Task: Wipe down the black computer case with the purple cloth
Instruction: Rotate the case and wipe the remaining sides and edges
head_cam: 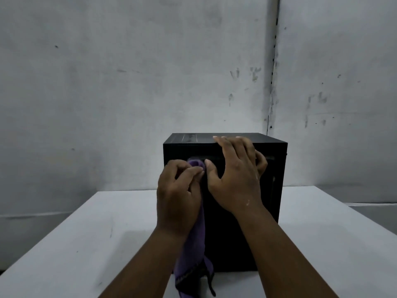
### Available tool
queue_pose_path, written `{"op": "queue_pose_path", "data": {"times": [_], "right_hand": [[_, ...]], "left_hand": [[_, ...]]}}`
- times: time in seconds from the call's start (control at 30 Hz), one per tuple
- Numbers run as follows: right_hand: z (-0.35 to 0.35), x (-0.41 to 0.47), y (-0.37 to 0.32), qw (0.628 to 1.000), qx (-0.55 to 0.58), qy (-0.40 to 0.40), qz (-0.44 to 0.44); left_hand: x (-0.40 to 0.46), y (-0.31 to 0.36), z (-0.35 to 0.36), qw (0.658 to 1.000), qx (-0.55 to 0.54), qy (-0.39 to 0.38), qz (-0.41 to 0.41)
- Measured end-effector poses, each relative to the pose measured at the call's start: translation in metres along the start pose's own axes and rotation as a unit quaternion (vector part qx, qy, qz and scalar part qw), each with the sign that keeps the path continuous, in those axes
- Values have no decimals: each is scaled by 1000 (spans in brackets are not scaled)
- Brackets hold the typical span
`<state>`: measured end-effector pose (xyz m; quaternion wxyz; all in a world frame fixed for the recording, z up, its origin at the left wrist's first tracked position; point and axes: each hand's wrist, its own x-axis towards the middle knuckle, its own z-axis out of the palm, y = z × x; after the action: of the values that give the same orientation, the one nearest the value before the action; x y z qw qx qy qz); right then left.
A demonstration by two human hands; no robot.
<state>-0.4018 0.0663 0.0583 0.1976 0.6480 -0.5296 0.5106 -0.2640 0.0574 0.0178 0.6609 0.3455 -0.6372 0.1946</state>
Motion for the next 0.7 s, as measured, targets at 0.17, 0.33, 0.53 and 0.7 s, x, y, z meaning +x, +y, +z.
{"op": "queue_pose_path", "data": {"times": [0.17,0.33,0.53,0.7], "right_hand": [[2,0,2,1000,5,3,-5],[3,-1,4,1000,4,5,-8],[2,-1,3,1000,6,-3,-5],[0,-1,0,1000,11,-7,-1]], "left_hand": [[-15,-2,6,995,13,-78,54],[-11,-4,4,995,38,-62,61],[-29,4,11,995,24,-81,57],[-28,5,8,993,48,-80,67]]}}
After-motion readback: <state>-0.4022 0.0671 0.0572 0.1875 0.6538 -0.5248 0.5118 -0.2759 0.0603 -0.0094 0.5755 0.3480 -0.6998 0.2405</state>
